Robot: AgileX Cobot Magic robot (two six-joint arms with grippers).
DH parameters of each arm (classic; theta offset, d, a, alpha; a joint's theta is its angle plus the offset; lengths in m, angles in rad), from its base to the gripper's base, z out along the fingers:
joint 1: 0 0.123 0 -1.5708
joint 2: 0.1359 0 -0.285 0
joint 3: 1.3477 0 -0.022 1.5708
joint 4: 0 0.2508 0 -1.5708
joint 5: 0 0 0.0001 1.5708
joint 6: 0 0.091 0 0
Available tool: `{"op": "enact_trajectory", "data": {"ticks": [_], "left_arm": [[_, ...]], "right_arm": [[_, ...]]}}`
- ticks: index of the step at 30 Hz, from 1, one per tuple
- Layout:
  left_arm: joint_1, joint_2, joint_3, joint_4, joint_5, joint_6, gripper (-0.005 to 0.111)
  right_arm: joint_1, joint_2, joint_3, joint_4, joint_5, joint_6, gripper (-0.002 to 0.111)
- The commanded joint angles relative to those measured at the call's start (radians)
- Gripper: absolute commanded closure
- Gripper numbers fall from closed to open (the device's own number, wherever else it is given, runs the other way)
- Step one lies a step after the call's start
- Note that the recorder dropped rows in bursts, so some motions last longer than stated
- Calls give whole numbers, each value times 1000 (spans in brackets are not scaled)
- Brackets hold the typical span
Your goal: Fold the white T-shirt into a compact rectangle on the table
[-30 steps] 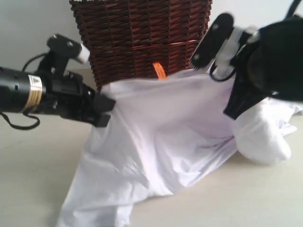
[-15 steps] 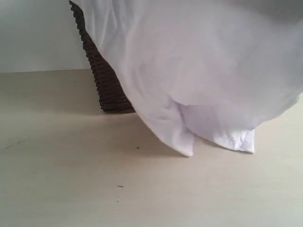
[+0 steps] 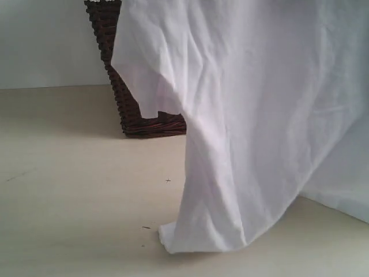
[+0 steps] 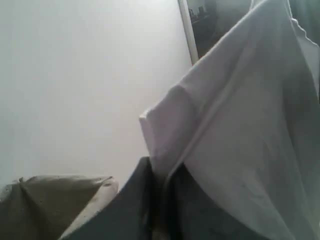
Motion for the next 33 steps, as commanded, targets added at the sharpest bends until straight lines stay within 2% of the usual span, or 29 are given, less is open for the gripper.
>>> {"op": "enact_trajectory", "data": {"ticks": [1, 3, 6, 8, 12, 15, 19, 22, 25, 26, 30, 31, 33], "left_arm": [[11, 58, -10, -7, -45, -5, 107], [33, 71, -10, -7, -58, -5, 107], [114, 76, -10, -7, -120, -14, 107], [196, 74, -10, -7, -142, -30, 107], [335, 44, -11, -7, -121, -62, 107], [343, 34, -42, -7, -116, -62, 107], [293, 32, -118, -7, -71, -62, 107], [290, 32, -174, -7, -41, -97, 107], [290, 40, -176, -7, -57, -92, 107], [290, 47, -176, -7, -71, -94, 107], [290, 54, -162, -7, -100, -94, 107], [290, 54, -161, -7, -104, -94, 107], [290, 54, -161, -7, -121, -94, 107]], "right_arm": [[-15, 59, -12, -14, 25, 41, 108], [-42, 85, -10, 12, 25, 43, 108], [-118, 114, -10, 20, 25, 55, 108], [-196, 118, -10, 56, 25, 57, 108], [-328, 137, -10, 168, -102, 55, 108], [-350, 165, -10, 284, -168, 25, 108], [-350, 205, -13, 340, -212, 25, 108], [-350, 218, -13, 344, -206, 6, 108], [-350, 220, -13, 392, -227, -57, 108], [-350, 218, -13, 472, -234, -135, 108], [-350, 209, 4, 1070, -142, -579, 108], [-350, 211, 19, 1162, -131, -631, 106], [-350, 220, 68, 1324, -129, -677, 95]]}}
